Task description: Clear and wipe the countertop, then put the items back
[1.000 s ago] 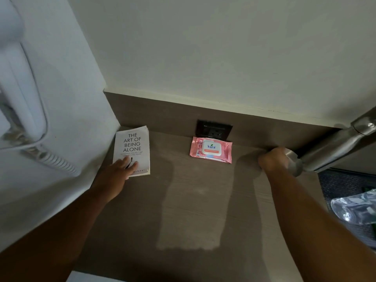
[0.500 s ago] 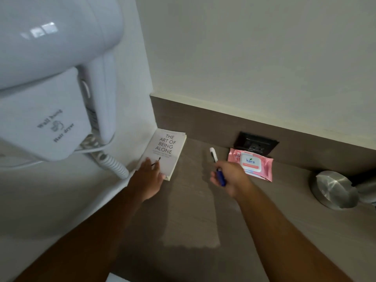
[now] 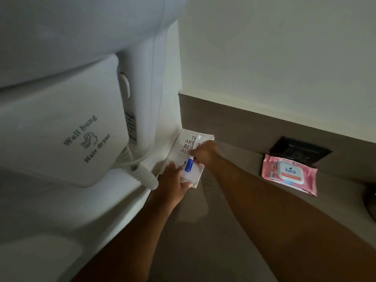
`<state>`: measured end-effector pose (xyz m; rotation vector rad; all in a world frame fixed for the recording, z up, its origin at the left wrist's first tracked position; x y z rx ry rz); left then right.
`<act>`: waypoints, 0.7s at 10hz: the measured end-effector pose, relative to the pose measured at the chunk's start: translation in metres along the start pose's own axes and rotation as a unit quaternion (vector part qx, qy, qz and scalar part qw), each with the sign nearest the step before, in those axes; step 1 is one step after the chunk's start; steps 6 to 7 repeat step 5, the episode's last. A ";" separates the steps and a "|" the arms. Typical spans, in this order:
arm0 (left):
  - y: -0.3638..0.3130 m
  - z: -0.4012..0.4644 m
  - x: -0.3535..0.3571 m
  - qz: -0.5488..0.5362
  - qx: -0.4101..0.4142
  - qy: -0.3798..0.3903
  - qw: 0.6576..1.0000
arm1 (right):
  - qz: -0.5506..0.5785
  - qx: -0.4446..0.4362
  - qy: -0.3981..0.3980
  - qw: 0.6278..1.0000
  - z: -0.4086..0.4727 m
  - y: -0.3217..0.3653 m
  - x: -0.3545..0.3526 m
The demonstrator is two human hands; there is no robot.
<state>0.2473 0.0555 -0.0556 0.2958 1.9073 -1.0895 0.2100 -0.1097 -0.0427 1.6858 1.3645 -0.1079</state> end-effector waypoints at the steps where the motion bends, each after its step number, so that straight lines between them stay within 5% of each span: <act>1: -0.001 0.000 -0.009 -0.053 -0.003 -0.035 0.998 | -0.008 0.003 -0.003 1.000 -0.002 0.003 -0.002; 3: -0.011 -0.003 -0.016 -0.040 0.006 -0.051 0.998 | -0.006 -0.018 -0.004 1.000 -0.032 0.003 -0.019; 5: -0.018 -0.009 -0.023 -0.038 -0.024 -0.037 0.998 | 0.227 -0.099 -0.011 0.969 -0.174 -0.003 -0.100; 7: -0.018 -0.009 -0.023 -0.038 -0.024 -0.037 0.998 | 0.227 -0.099 -0.011 0.969 -0.174 -0.003 -0.100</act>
Point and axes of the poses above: each hand's wrist, its own z-axis towards the middle knuckle, its own x-axis out of the palm, y = z × x, the point moved 3 cm from there along z, towards the middle knuckle, and after that the axes turned 15 degrees about -z, right-handed, at the moved point
